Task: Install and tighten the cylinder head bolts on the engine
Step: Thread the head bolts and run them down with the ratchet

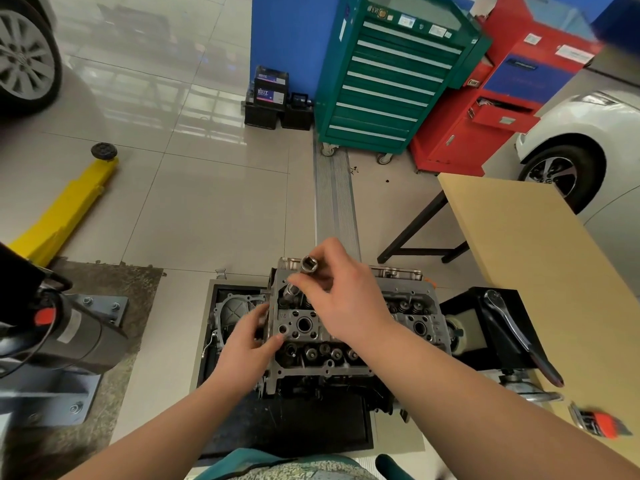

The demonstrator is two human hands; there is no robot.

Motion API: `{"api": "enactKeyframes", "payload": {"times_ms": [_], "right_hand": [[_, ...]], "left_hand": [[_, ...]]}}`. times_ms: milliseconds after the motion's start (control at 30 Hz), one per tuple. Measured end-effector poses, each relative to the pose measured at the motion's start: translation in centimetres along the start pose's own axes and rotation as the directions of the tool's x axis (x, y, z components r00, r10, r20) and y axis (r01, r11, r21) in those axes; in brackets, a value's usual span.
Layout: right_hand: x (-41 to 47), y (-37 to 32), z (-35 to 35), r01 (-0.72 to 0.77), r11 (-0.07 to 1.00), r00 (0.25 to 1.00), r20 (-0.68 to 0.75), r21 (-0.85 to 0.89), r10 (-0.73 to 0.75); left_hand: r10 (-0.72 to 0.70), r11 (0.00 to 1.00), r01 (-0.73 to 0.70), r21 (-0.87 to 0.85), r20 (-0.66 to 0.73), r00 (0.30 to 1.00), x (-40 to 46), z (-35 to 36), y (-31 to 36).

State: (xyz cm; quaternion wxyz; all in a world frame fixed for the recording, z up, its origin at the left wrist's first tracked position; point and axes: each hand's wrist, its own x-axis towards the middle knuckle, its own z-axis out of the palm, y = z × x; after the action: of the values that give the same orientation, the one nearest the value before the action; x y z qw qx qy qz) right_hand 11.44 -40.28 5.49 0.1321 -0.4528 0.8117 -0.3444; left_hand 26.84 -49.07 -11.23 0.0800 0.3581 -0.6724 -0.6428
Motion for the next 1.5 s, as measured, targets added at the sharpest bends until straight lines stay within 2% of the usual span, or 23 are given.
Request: {"api": "enactKeyframes", "payload": {"times_ms": [67,133,200,267,400,500,567,700,767,867,933,967,1033,1100,1167,1233,1267,1333,1367,1433,1500], "right_hand": [[0.2,0.1,0.1,-0.020,1.000,1.000,-0.024,0.000,0.020],[0.3,0.0,0.0,0.014,0.998,0.999,-0.050,-0.061,-0.017],[0.6,-0.4,-0.5,0.042,0.995,0.998,-0.051,-0.088,-0.047],[1.0,-0.7,-1.4,0.040,0.993,0.999,-0.011,-0.106,-0.042],[2.0,-1.3,-3.3,0.157,0.959,0.972,0.207,-0.238,-0.108],[2.9,-2.0,-4.5,0.312,0.908,0.912,0.355,-0.279,-0.205],[3.6,-2.6,-4.8,0.374,0.861,0.887,0.402,-0.344,-0.225],[4.6,-3.8,-4.2,0.355,0.690,0.928,0.325,-0.631,-0.181],[4.8,-4.1,-4.1,0.382,0.640,0.922,0.317,-0.667,-0.221],[5.1,-3.9,-5.0,0.499,0.706,0.845,0.464,-0.504,-0.266],[5.3,-3.7,-5.9,0.565,0.699,0.775,0.573,-0.438,-0.267],[5.4,-3.6,-6.0,0.560,0.685,0.779,0.578,-0.466,-0.243],[5.7,-3.6,-5.8,0.495,0.673,0.835,0.514,-0.550,-0.194],[5.9,-3.6,-5.4,0.422,0.653,0.887,0.436,-0.629,-0.153],[5.9,-3.8,-5.2,0.422,0.630,0.898,0.395,-0.652,-0.193],[5.7,-3.6,-5.5,0.490,0.662,0.859,0.442,-0.567,-0.258],[5.7,-3.6,-5.6,0.543,0.671,0.816,0.505,-0.505,-0.281],[5.5,-3.3,-5.9,0.629,0.633,0.734,0.612,-0.451,-0.294],[5.5,-3.1,-5.9,0.637,0.619,0.728,0.621,-0.459,-0.290],[5.3,-3.1,-5.5,0.599,0.627,0.776,0.554,-0.497,-0.302],[5.1,-3.4,-4.8,0.545,0.649,0.827,0.469,-0.530,-0.311]], "left_hand": [[0.202,0.975,-0.183,0.127,-0.155,0.967,0.4,-0.4,2.1],[0.380,0.915,-0.340,0.216,-0.179,0.907,1.4,-1.0,5.3],[0.502,0.842,-0.461,0.279,-0.095,0.860,2.5,-1.8,8.4],[0.543,0.802,-0.529,0.277,0.030,0.839,3.4,-2.8,10.6],[0.549,0.736,-0.595,0.323,0.230,0.803,3.8,-4.4,11.8],[0.534,0.739,-0.592,0.322,0.256,0.806,3.6,-5.2,12.1],[0.505,0.788,-0.552,0.273,0.227,0.833,3.0,-5.1,12.5],[0.452,0.877,-0.449,0.168,0.023,0.892,1.5,-3.6,12.9],[0.447,0.882,-0.428,0.198,-0.066,0.892,1.1,-2.9,12.9],[0.470,0.851,-0.434,0.295,-0.058,0.881,0.9,-2.6,12.8],[0.436,0.865,-0.417,0.278,-0.005,0.900,0.9,-2.6,12.7],[0.411,0.881,-0.401,0.251,0.015,0.912,0.8,-2.5,12.7],[0.376,0.903,-0.364,0.228,-0.009,0.927,0.9,-1.8,12.8],[0.377,0.907,-0.333,0.257,-0.142,0.915,1.0,-1.2,13.0],[0.396,0.903,-0.331,0.274,-0.230,0.889,1.1,-0.9,13.4],[0.410,0.893,-0.355,0.276,-0.176,0.895,1.2,-1.1,13.5],[0.418,0.878,-0.369,0.306,-0.115,0.901,1.2,-1.3,13.6],[0.409,0.864,-0.380,0.330,-0.020,0.912,1.2,-1.7,13.7],[0.396,0.868,-0.378,0.322,0.011,0.918,1.1,-1.9,13.7],[0.379,0.885,-0.373,0.279,0.036,0.925,1.1,-1.8,13.7],[0.408,0.876,-0.377,0.300,-0.047,0.912,1.0,-1.1,13.5]]}}
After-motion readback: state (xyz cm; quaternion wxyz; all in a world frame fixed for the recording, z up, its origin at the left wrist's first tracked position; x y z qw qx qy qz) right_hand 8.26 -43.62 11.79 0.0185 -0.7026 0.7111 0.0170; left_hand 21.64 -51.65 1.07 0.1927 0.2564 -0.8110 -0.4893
